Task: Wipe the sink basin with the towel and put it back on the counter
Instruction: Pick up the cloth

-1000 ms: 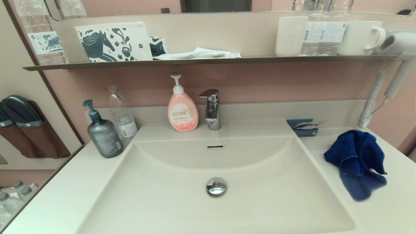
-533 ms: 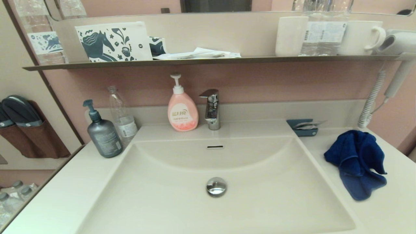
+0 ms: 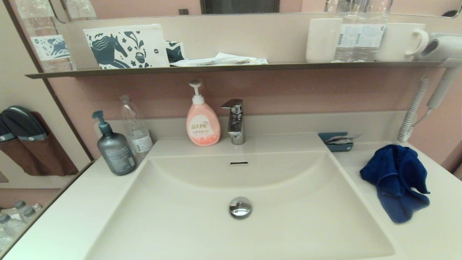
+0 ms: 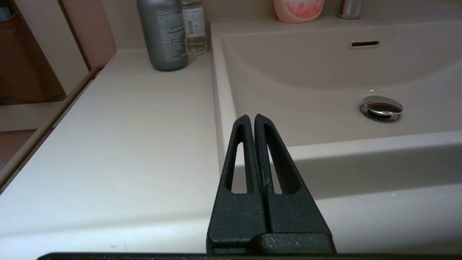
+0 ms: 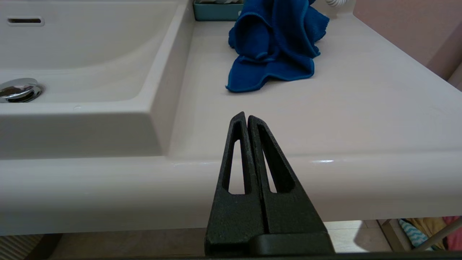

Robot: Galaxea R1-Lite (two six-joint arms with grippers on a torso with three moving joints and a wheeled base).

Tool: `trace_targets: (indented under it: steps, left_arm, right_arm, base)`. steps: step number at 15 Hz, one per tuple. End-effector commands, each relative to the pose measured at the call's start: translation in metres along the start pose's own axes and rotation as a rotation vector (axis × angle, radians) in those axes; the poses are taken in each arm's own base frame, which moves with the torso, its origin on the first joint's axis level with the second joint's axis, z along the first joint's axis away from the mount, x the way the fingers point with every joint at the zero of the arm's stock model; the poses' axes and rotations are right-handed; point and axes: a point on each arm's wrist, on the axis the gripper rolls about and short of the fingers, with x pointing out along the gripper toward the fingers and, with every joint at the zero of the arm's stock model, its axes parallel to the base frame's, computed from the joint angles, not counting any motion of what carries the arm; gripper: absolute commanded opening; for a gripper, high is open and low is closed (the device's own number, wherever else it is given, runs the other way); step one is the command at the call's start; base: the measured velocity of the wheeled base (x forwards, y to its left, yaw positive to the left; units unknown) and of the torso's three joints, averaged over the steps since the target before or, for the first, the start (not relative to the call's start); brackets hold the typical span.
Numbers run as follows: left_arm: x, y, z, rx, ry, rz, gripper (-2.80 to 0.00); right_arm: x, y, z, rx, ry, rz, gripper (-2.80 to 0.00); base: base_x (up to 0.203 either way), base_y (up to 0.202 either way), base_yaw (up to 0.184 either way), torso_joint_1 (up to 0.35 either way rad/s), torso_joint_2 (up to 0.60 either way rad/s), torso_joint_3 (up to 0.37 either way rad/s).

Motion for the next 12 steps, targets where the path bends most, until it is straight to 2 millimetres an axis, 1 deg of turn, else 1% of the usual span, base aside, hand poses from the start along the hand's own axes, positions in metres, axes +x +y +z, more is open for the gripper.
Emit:
trace_targets:
  steps: [1,12]
  left_arm:
    - [0.0001,0.0,0.0001,-0.001,0.001,-0.001,-2.8]
    - [0.0001,0.0,0.0,-0.007,0.002,0.001,-2.8]
  right_arm:
    - [0.0,0.0,0.0,-0.001,0.0,0.0,-2.8]
    - [0.0,0.0,0.0,-0.001,0.0,0.001,-2.8]
  base:
    - [0.0,0.0,0.0,0.0,0.0,0.0]
    - [0.0,0.0,0.0,0.0,0.0,0.0]
